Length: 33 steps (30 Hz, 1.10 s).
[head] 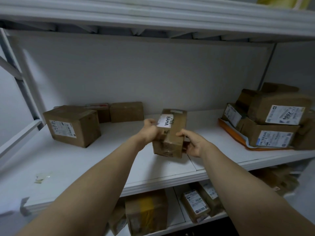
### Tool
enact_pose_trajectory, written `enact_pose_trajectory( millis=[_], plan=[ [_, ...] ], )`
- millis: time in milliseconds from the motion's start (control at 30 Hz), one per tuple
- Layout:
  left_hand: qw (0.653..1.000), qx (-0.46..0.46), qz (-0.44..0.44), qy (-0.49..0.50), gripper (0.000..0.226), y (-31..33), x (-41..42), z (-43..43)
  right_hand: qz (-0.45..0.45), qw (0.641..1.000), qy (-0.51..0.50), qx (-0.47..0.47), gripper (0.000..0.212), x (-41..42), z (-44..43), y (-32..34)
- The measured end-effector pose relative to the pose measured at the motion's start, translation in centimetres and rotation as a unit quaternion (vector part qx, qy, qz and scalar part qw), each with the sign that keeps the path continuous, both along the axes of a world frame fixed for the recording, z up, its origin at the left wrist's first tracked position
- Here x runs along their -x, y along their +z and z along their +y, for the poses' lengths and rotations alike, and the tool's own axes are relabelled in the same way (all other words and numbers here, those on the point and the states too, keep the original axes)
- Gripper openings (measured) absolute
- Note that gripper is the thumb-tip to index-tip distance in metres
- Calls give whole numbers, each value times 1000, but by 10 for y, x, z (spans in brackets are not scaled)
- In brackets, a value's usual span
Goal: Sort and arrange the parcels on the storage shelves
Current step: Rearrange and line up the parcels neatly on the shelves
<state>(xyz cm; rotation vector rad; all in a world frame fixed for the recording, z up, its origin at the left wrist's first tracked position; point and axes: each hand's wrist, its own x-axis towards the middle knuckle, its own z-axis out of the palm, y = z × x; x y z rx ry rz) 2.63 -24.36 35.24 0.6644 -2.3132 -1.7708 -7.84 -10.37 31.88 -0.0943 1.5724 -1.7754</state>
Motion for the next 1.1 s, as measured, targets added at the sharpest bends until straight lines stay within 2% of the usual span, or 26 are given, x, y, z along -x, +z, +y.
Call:
enact_pose_trajectory(
  millis=[67,133,200,267,333,467,633,900,1000,1100],
  plan=[
    [999,-33,-7,22,60,5,-1,-5,33,999,12,32,42,0,-2,-2],
    [999,-40,1,19,40,8,-2,-4,74,996,28,40,52,1,-3,-4],
    [998,-56,21,29,24,10,-5,0,126,991,34,15,72,2,-5,-5],
    [996,-71,45,42,23,9,-3,-2,195,979,29,-43,97,3,-5,-7],
    [991,-97,71,58,29,11,-3,-1,233,969,24,-77,110,1,-5,-7],
    [984,-139,93,56,50,14,1,-4,284,955,6,-86,112,-5,-5,-8],
    [988,-121,82,42,33,15,3,1,312,946,-7,-85,112,-10,-2,-4],
    [981,-157,89,65,25,16,5,12,306,946,-8,-110,109,-8,17,1],
    [983,-117,104,94,28,18,10,18,296,945,-28,-136,114,-2,25,1],
    [983,-33,112,138,28,18,19,23,305,933,-56,-184,116,5,39,1]
  ],
)
